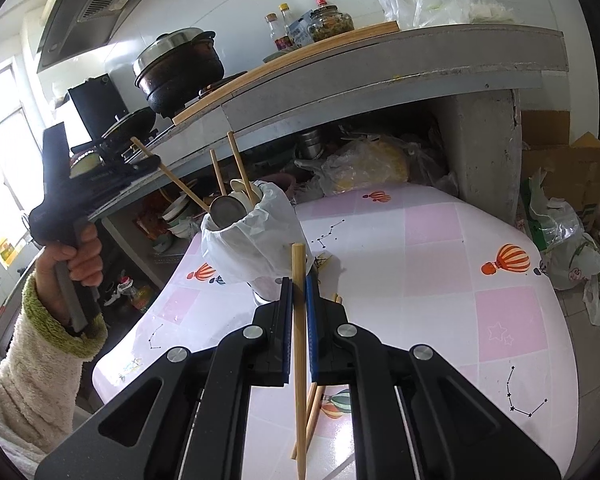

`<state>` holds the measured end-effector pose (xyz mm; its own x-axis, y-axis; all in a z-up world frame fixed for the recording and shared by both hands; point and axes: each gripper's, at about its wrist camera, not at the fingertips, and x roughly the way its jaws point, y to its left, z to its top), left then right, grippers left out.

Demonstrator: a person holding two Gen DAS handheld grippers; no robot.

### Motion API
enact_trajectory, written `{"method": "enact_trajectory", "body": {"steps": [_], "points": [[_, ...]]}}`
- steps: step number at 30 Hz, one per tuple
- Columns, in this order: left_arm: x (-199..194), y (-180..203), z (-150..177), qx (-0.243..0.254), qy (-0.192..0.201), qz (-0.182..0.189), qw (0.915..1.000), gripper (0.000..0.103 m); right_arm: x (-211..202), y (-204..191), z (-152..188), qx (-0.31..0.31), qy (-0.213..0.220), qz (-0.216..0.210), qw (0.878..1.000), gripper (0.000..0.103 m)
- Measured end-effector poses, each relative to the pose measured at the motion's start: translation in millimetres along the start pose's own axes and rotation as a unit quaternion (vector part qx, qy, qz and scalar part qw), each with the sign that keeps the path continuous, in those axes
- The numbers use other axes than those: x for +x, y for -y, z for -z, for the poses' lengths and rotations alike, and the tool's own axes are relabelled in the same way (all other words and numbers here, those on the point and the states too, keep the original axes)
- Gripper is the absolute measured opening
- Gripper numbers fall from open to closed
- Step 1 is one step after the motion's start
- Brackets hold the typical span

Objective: Organize utensils
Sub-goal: 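Carry both held chopsticks up toward the bagged holder, then lower the chopstick into the holder and open the left tool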

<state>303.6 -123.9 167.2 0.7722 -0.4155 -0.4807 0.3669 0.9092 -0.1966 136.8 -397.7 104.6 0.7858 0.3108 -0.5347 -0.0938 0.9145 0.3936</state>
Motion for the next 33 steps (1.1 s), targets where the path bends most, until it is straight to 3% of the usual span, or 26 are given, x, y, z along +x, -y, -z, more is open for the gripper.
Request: {"method": "enact_trajectory", "body": {"steps": [13,25,27,30,33], "points": [[38.4,12.9,32.9,0.022,-0.078,-0.003,0.9967,0.006,0.9,-0.9,0.3,-0.001,-0.001,-0.001,1.000,0.007],[34.3,5.6,43.1,0.019,-0.090,-0.015,0.9957,0.009,-3.2,-5.7,-6.6,-0.005,0.007,0.000,1.000,0.007],[31.7,3.9,43.9,0.015,-0.091,-0.013,0.9957,0.029,-6.1,-9.2,-12.6,-0.010,0.014,-0.002,1.000,0.007],[23.6,1.4,44.8,0.008,-0.081,-0.009,0.9966,0.048,-11.1,-16.2,-26.2,-0.018,0.027,-0.010,0.999,0.007],[9.0,-0.9,46.2,0.005,-0.063,-0.006,0.9980,0.060,-15.7,-25.8,-46.2,-0.031,0.044,-0.018,0.998,0.007]]}}
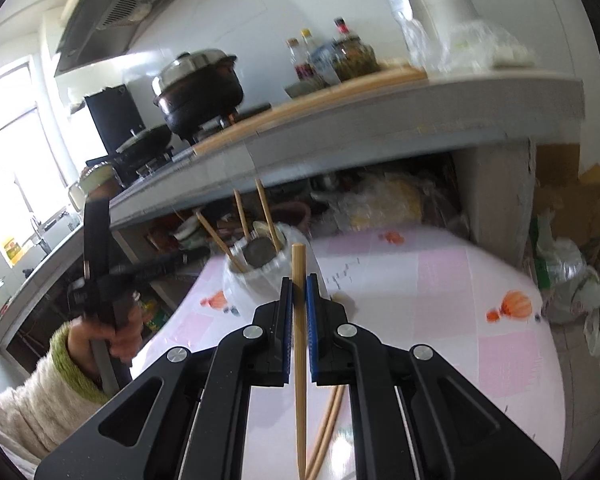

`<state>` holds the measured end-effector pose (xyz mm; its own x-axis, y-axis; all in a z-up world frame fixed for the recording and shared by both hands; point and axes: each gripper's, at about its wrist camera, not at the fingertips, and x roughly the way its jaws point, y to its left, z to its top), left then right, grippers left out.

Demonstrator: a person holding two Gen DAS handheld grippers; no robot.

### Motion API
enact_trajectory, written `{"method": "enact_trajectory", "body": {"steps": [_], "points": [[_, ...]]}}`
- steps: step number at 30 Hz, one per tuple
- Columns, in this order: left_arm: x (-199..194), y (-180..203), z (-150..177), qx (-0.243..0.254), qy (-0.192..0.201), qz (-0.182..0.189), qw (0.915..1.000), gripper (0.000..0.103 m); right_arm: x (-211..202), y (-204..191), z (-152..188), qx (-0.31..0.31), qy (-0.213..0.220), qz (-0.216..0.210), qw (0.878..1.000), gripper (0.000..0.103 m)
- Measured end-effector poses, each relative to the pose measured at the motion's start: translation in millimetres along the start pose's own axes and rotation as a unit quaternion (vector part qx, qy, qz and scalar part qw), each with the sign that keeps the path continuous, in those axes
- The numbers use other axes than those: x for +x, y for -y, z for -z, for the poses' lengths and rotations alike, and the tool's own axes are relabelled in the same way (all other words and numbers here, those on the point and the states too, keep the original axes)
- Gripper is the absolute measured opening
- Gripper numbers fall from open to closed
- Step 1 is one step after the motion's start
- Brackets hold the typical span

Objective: Organize utensils
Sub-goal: 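Lower the chopstick into the holder and open the left tool, then lower the chopstick into the holder and open the right tool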

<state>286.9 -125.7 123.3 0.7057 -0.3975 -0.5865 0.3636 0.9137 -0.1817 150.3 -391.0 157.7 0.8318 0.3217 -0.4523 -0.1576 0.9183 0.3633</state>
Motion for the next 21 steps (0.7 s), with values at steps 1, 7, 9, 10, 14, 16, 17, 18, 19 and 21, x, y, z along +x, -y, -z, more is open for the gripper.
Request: {"method": "enact_trajectory", "body": {"steps": [1,7,9,10,14,16,17,18,19,21], "points": [[-5.8,-1.1,1.5,-0.001,0.007,0.002,1.0000,0.062,-0.5,-3.1,-8.5,-0.003,0.007,-0.005,1.000,0.007],[-41.5,-16.0,16.6,-0.021,0.043,-0.002,0.9989,0.073,0.6,-29.5,-70.8,-0.028,0.056,-0.042,0.997,0.007],[-54.4,-24.5,27.7,-0.032,0.052,-0.006,0.9981,0.074,5.1,-37.3,-93.5,-0.028,0.069,-0.061,0.995,0.007],[-60.3,-28.8,33.4,-0.037,0.055,-0.011,0.9977,0.074,9.3,-41.0,-106.2,-0.026,0.075,-0.072,0.994,0.007],[-79.1,-45.1,56.4,-0.050,0.063,-0.025,0.9964,0.077,34.5,-55.4,-146.5,-0.022,0.088,-0.098,0.991,0.007],[-87.0,-55.2,68.9,-0.057,0.063,-0.037,0.9957,0.077,51.0,-61.9,-158.1,-0.023,0.090,-0.103,0.990,0.007],[-89.3,-59.4,73.3,-0.062,0.062,-0.041,0.9954,0.077,61.5,-65.3,-162.7,-0.026,0.089,-0.103,0.990,0.007],[-92.3,-65.7,79.0,-0.070,0.060,-0.047,0.9947,0.077,69.4,-67.7,-165.0,-0.028,0.088,-0.102,0.991,0.007],[-94.6,-71.3,83.8,-0.079,0.058,-0.051,0.9939,0.077,79.6,-70.6,-166.7,-0.032,0.086,-0.100,0.991,0.007],[-98.1,-80.9,91.3,-0.091,0.054,-0.058,0.9927,0.077,100.0,-75.7,-166.7,-0.039,0.082,-0.103,0.991,0.007]]}}
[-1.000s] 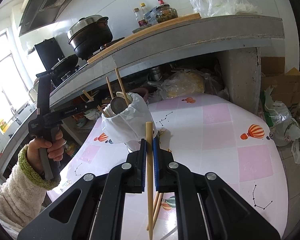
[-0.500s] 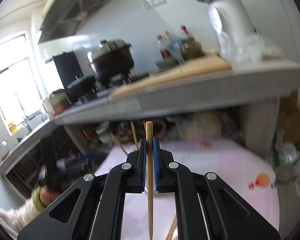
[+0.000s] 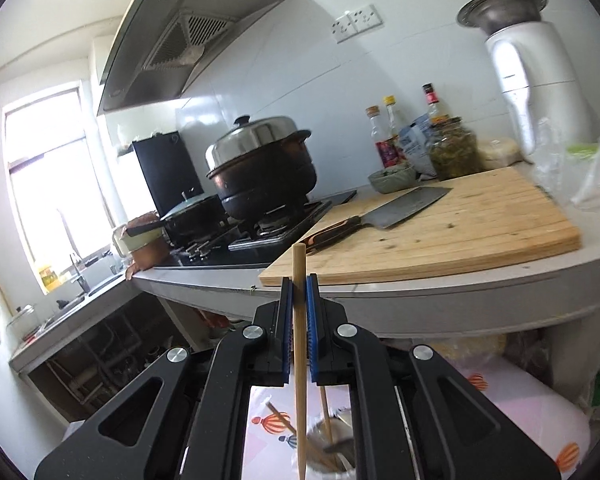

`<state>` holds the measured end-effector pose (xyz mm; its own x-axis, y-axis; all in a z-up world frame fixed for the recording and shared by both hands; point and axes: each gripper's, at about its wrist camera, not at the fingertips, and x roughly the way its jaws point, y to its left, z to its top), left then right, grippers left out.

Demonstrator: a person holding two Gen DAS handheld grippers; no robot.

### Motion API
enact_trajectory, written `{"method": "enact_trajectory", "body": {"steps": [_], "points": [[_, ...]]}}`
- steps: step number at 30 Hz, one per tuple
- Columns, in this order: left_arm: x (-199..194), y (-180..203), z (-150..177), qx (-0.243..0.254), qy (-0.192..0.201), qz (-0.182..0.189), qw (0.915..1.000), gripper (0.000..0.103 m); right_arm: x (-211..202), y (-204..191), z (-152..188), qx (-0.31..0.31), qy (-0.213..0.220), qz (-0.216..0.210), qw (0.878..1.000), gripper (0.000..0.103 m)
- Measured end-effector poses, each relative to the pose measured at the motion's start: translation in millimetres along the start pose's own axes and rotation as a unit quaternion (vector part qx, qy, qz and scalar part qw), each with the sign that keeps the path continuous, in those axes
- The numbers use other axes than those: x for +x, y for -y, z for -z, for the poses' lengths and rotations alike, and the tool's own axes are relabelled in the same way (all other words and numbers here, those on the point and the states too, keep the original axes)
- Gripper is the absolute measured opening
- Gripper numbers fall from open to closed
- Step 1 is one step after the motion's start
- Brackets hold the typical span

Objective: Organize utensils
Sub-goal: 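Lower the chopstick into the holder and open the right tool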

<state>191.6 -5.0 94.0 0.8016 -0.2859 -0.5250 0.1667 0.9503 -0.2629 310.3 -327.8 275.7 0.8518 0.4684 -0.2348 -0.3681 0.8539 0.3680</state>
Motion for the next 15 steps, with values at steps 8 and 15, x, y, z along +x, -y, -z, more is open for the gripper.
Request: {"method": "enact_trajectory", "body": {"steps": [8,15], "points": [[-6.8,-32.0,9.0,-0.029,-0.002,-0.027,0.9992,0.077,53.0,-9.7,22.9,-0.057,-0.020,0.018,0.998,0.007],[-5.9,-33.4,8.6,-0.025,0.001,-0.026,0.9994,0.077,68.5,-18.1,49.2,-0.106,-0.041,0.016,0.993,0.007]]}}
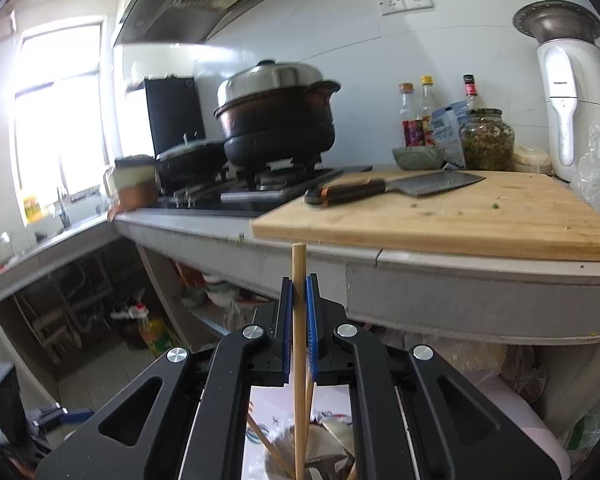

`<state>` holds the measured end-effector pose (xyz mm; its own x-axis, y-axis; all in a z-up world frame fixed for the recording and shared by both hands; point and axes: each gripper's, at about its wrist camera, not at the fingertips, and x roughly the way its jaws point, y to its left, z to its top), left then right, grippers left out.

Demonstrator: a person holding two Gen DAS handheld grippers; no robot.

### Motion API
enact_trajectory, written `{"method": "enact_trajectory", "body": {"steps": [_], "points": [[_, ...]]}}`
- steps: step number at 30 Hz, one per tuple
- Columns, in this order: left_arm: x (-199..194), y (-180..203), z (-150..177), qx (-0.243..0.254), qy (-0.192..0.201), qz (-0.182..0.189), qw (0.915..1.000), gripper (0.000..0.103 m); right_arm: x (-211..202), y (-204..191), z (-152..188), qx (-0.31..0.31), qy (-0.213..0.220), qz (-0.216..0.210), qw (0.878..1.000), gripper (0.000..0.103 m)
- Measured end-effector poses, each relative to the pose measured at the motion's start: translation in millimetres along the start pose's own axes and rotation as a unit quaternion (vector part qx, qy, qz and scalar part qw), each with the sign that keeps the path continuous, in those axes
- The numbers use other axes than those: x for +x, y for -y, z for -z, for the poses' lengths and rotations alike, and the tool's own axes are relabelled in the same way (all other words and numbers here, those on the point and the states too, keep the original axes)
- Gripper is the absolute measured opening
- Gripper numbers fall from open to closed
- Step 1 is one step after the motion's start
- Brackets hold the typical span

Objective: Organize utensils
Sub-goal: 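Lower the chopstick into the holder and open the right tool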

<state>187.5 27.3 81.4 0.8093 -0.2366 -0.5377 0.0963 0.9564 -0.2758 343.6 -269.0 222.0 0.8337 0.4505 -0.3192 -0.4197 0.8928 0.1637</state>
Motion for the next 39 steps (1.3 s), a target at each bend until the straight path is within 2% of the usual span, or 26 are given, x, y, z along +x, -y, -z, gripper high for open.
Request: {"method": "enact_trajectory", "body": {"steps": [8,12,20,32,33,34,36,39], "points": [[3.7,7.9,0.2,0.003,-0.001,0.004,1.0000,0.077,12.5,-12.6,33.8,-0.043,-0.046,-0.014,0.998,0.007],[3.4,10.9,1.0,0.005,-0.001,0.006,1.0000,0.077,22.1,-13.5,54.2,-0.050,-0.077,-0.014,0.996,0.007],[2.7,13.6,1.1,0.007,-0.001,0.008,0.9999,0.077,30.7,-11.0,76.4,-0.052,-0.113,-0.004,0.992,0.007],[4.5,17.3,1.5,0.008,-0.002,0.010,0.9999,0.077,23.1,-2.7,74.9,-0.015,-0.126,-0.009,0.992,0.008],[4.7,18.1,1.7,0.009,-0.002,0.010,0.9999,0.077,20.6,-3.2,74.0,-0.015,-0.124,-0.007,0.992,0.011],[4.9,19.2,1.9,0.010,-0.002,0.011,0.9999,0.077,18.5,-2.9,73.4,-0.015,-0.122,-0.006,0.992,0.020],[5.0,20.3,2.4,0.011,-0.002,0.012,0.9999,0.077,9.8,-2.1,71.6,-0.012,-0.113,-0.006,0.993,0.029],[5.4,23.1,3.8,0.015,-0.003,0.015,0.9998,0.077,-7.8,1.0,70.2,-0.004,-0.100,-0.007,0.995,0.033]]}}
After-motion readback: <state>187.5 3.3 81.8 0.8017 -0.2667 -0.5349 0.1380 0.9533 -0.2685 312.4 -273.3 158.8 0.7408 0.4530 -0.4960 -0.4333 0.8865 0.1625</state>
